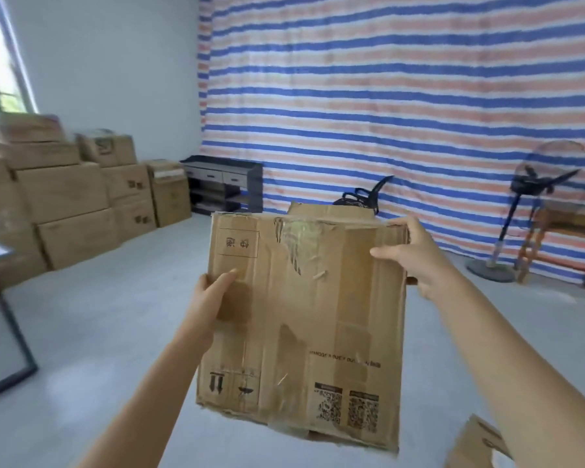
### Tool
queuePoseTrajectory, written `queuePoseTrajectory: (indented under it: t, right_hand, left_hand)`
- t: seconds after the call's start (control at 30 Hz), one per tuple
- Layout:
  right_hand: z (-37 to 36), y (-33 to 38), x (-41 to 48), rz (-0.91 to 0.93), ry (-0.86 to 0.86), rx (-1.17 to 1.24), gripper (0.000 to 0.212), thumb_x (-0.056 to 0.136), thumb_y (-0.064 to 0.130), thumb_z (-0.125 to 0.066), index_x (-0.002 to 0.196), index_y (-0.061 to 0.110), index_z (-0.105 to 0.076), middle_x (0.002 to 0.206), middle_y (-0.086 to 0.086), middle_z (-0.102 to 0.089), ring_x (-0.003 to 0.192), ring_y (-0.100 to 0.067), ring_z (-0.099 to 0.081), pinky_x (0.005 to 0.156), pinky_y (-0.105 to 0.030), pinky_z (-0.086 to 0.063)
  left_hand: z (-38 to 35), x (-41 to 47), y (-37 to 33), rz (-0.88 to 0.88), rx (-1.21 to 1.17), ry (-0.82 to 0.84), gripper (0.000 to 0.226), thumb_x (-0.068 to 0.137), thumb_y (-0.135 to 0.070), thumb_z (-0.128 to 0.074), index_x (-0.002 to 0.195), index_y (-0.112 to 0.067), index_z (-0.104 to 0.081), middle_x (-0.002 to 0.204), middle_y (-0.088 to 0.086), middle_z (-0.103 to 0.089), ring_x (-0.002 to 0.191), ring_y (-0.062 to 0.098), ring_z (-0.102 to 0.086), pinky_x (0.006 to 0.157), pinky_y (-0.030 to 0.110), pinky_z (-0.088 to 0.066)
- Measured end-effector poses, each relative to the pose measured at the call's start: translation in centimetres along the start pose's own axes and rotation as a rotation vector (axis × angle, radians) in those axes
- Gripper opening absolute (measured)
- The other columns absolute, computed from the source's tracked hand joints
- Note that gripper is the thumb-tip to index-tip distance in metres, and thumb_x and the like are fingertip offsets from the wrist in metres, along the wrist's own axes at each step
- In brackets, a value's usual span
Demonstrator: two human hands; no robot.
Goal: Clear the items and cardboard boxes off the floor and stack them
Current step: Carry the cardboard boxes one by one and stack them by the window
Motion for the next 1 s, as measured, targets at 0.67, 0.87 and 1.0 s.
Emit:
queuePoseTrajectory:
  t: [0.67, 0.87, 1.0]
  right_hand:
    - [-30.3, -2.1, 26.6, 0.070, 0.577, 0.038, 0.040, 0.086, 0.013, -0.064, 0.116, 0.024, -0.039, 0.108, 0.001, -0.049, 0.095, -0.017, -0.051, 0.064, -0.029, -0.045]
    - [-37.0, -2.8, 34.7, 0.043, 0.688, 0.090, 0.041, 0.086, 0.011, -0.064, 0.117, 0.024, -0.040, 0.098, 0.005, -0.051, 0.086, -0.012, -0.053, 0.056, -0.025, -0.043]
    - [-42.6, -2.0, 39.6, 0.063, 0.742, 0.096, 0.041, 0.085, 0.012, -0.064, 0.115, 0.024, -0.040, 0.093, 0.009, -0.050, 0.082, -0.007, -0.052, 0.055, -0.024, -0.042]
  left_hand:
    - [13.6, 24.0, 0.5, 0.078, 0.110, -0.540, 0.049, 0.090, -0.041, -0.053, 0.128, -0.011, -0.043, 0.110, 0.010, -0.055, 0.092, 0.023, -0.055, 0.075, 0.037, -0.048]
    - [15.7, 31.3, 0.7, 0.134, 0.149, -0.657, 0.064, 0.071, -0.058, -0.055, 0.121, -0.018, -0.047, 0.117, 0.012, -0.055, 0.101, 0.029, -0.058, 0.089, 0.053, -0.050]
    - [17.8, 37.1, 1.4, 0.150, 0.115, -0.687, 0.048, 0.083, -0.051, -0.052, 0.117, -0.017, -0.048, 0.110, 0.012, -0.058, 0.100, 0.030, -0.059, 0.089, 0.054, -0.050]
Point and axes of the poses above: each hand's wrist, its own x-axis towards the middle knuckle, its own z-axis out of the back of the hand, y = z × x, the point moved 4 cm from there along x, towards the middle knuckle
